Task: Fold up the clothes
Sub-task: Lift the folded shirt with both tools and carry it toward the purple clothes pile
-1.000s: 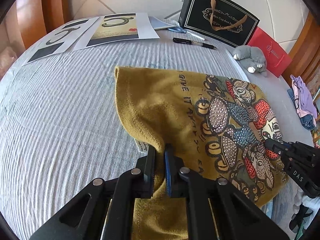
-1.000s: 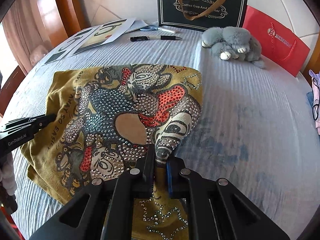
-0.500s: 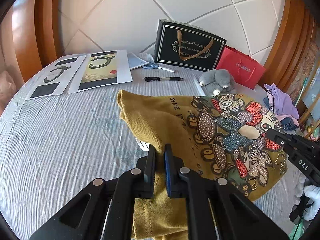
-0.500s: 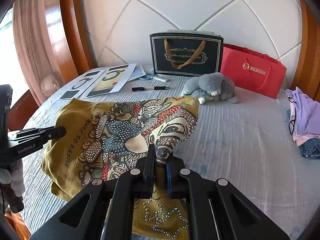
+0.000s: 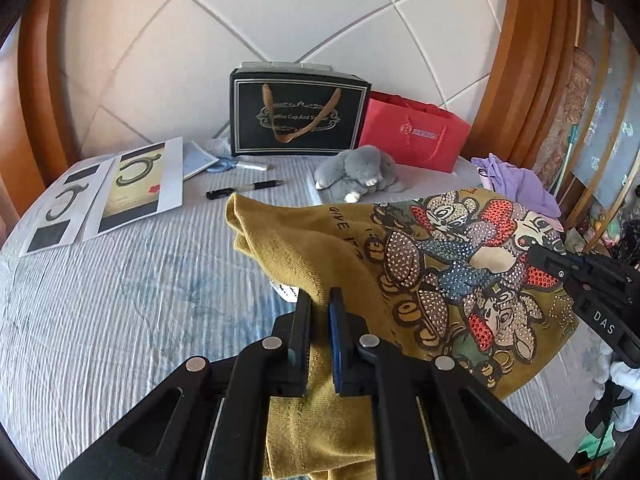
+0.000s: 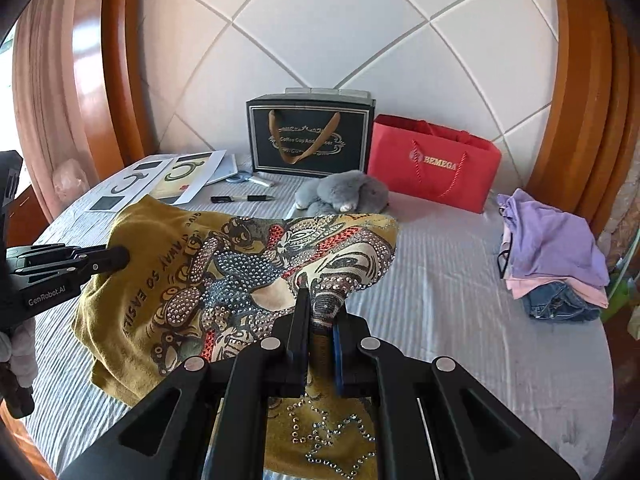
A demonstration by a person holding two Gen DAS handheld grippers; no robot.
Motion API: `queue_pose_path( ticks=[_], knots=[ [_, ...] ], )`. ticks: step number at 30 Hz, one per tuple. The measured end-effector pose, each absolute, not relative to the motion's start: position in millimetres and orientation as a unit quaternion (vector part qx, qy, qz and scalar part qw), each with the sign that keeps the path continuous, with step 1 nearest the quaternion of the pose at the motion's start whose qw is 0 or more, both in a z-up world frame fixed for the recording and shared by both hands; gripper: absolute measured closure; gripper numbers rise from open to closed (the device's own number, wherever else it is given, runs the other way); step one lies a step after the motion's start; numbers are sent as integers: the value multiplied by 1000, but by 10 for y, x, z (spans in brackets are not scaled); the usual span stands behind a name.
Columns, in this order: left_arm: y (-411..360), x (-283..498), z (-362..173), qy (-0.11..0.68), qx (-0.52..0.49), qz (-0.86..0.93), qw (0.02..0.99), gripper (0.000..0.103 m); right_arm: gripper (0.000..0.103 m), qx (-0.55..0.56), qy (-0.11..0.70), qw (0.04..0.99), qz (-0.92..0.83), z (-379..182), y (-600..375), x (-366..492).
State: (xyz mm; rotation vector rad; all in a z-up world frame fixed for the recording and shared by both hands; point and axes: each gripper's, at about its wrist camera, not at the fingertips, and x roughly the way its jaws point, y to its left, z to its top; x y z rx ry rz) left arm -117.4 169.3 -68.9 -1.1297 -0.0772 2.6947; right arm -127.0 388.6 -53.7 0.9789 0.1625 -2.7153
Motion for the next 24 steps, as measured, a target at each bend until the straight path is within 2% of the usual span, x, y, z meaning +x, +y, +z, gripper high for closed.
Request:
queue_pose_path(
  ticks=[12, 24],
  knots=[
    [2698, -1614, -219, 7, -356, 920, 167, 97, 95, 305, 46, 63, -949, -134, 4768, -1342],
    [4529, -2317, 47, -23, -349, 924, 153, 97, 95, 293, 81, 78, -950, 185, 6395, -2021]
  ],
)
